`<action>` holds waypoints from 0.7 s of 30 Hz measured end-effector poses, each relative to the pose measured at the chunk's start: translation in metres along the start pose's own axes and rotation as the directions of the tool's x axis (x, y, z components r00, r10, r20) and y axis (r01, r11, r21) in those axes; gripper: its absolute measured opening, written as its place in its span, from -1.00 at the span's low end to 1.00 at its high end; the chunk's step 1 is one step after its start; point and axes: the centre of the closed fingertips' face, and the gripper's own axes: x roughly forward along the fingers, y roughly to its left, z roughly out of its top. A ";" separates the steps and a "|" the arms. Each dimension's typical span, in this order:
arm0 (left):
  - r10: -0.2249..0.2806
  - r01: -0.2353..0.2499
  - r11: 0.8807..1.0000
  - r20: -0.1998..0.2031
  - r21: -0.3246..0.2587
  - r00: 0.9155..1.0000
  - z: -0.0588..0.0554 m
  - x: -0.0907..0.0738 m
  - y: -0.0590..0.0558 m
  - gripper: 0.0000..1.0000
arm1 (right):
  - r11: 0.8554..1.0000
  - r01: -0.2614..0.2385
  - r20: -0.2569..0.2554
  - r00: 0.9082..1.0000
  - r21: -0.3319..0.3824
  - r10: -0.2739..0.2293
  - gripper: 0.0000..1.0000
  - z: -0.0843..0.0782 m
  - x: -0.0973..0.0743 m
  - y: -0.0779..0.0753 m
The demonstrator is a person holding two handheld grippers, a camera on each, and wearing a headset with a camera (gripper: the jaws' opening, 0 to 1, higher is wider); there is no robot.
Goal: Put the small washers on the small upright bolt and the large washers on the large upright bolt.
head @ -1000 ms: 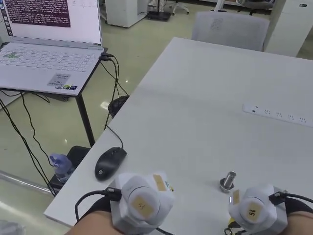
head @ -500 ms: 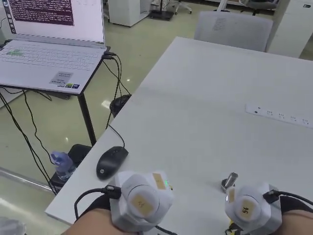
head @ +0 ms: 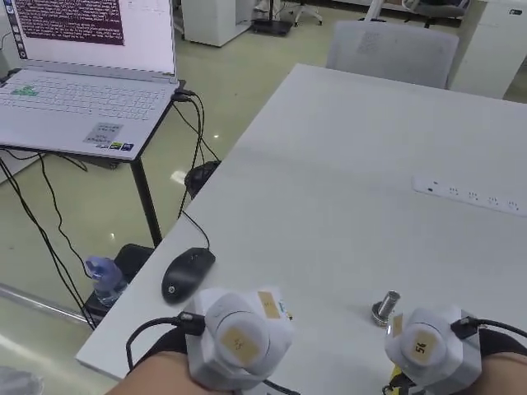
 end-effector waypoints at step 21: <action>-0.005 0.005 1.000 -0.018 0.011 1.000 0.007 0.013 -0.004 0.44 | 0.984 0.068 -0.015 0.998 0.166 -0.067 -0.74 -0.084 -0.065 -0.035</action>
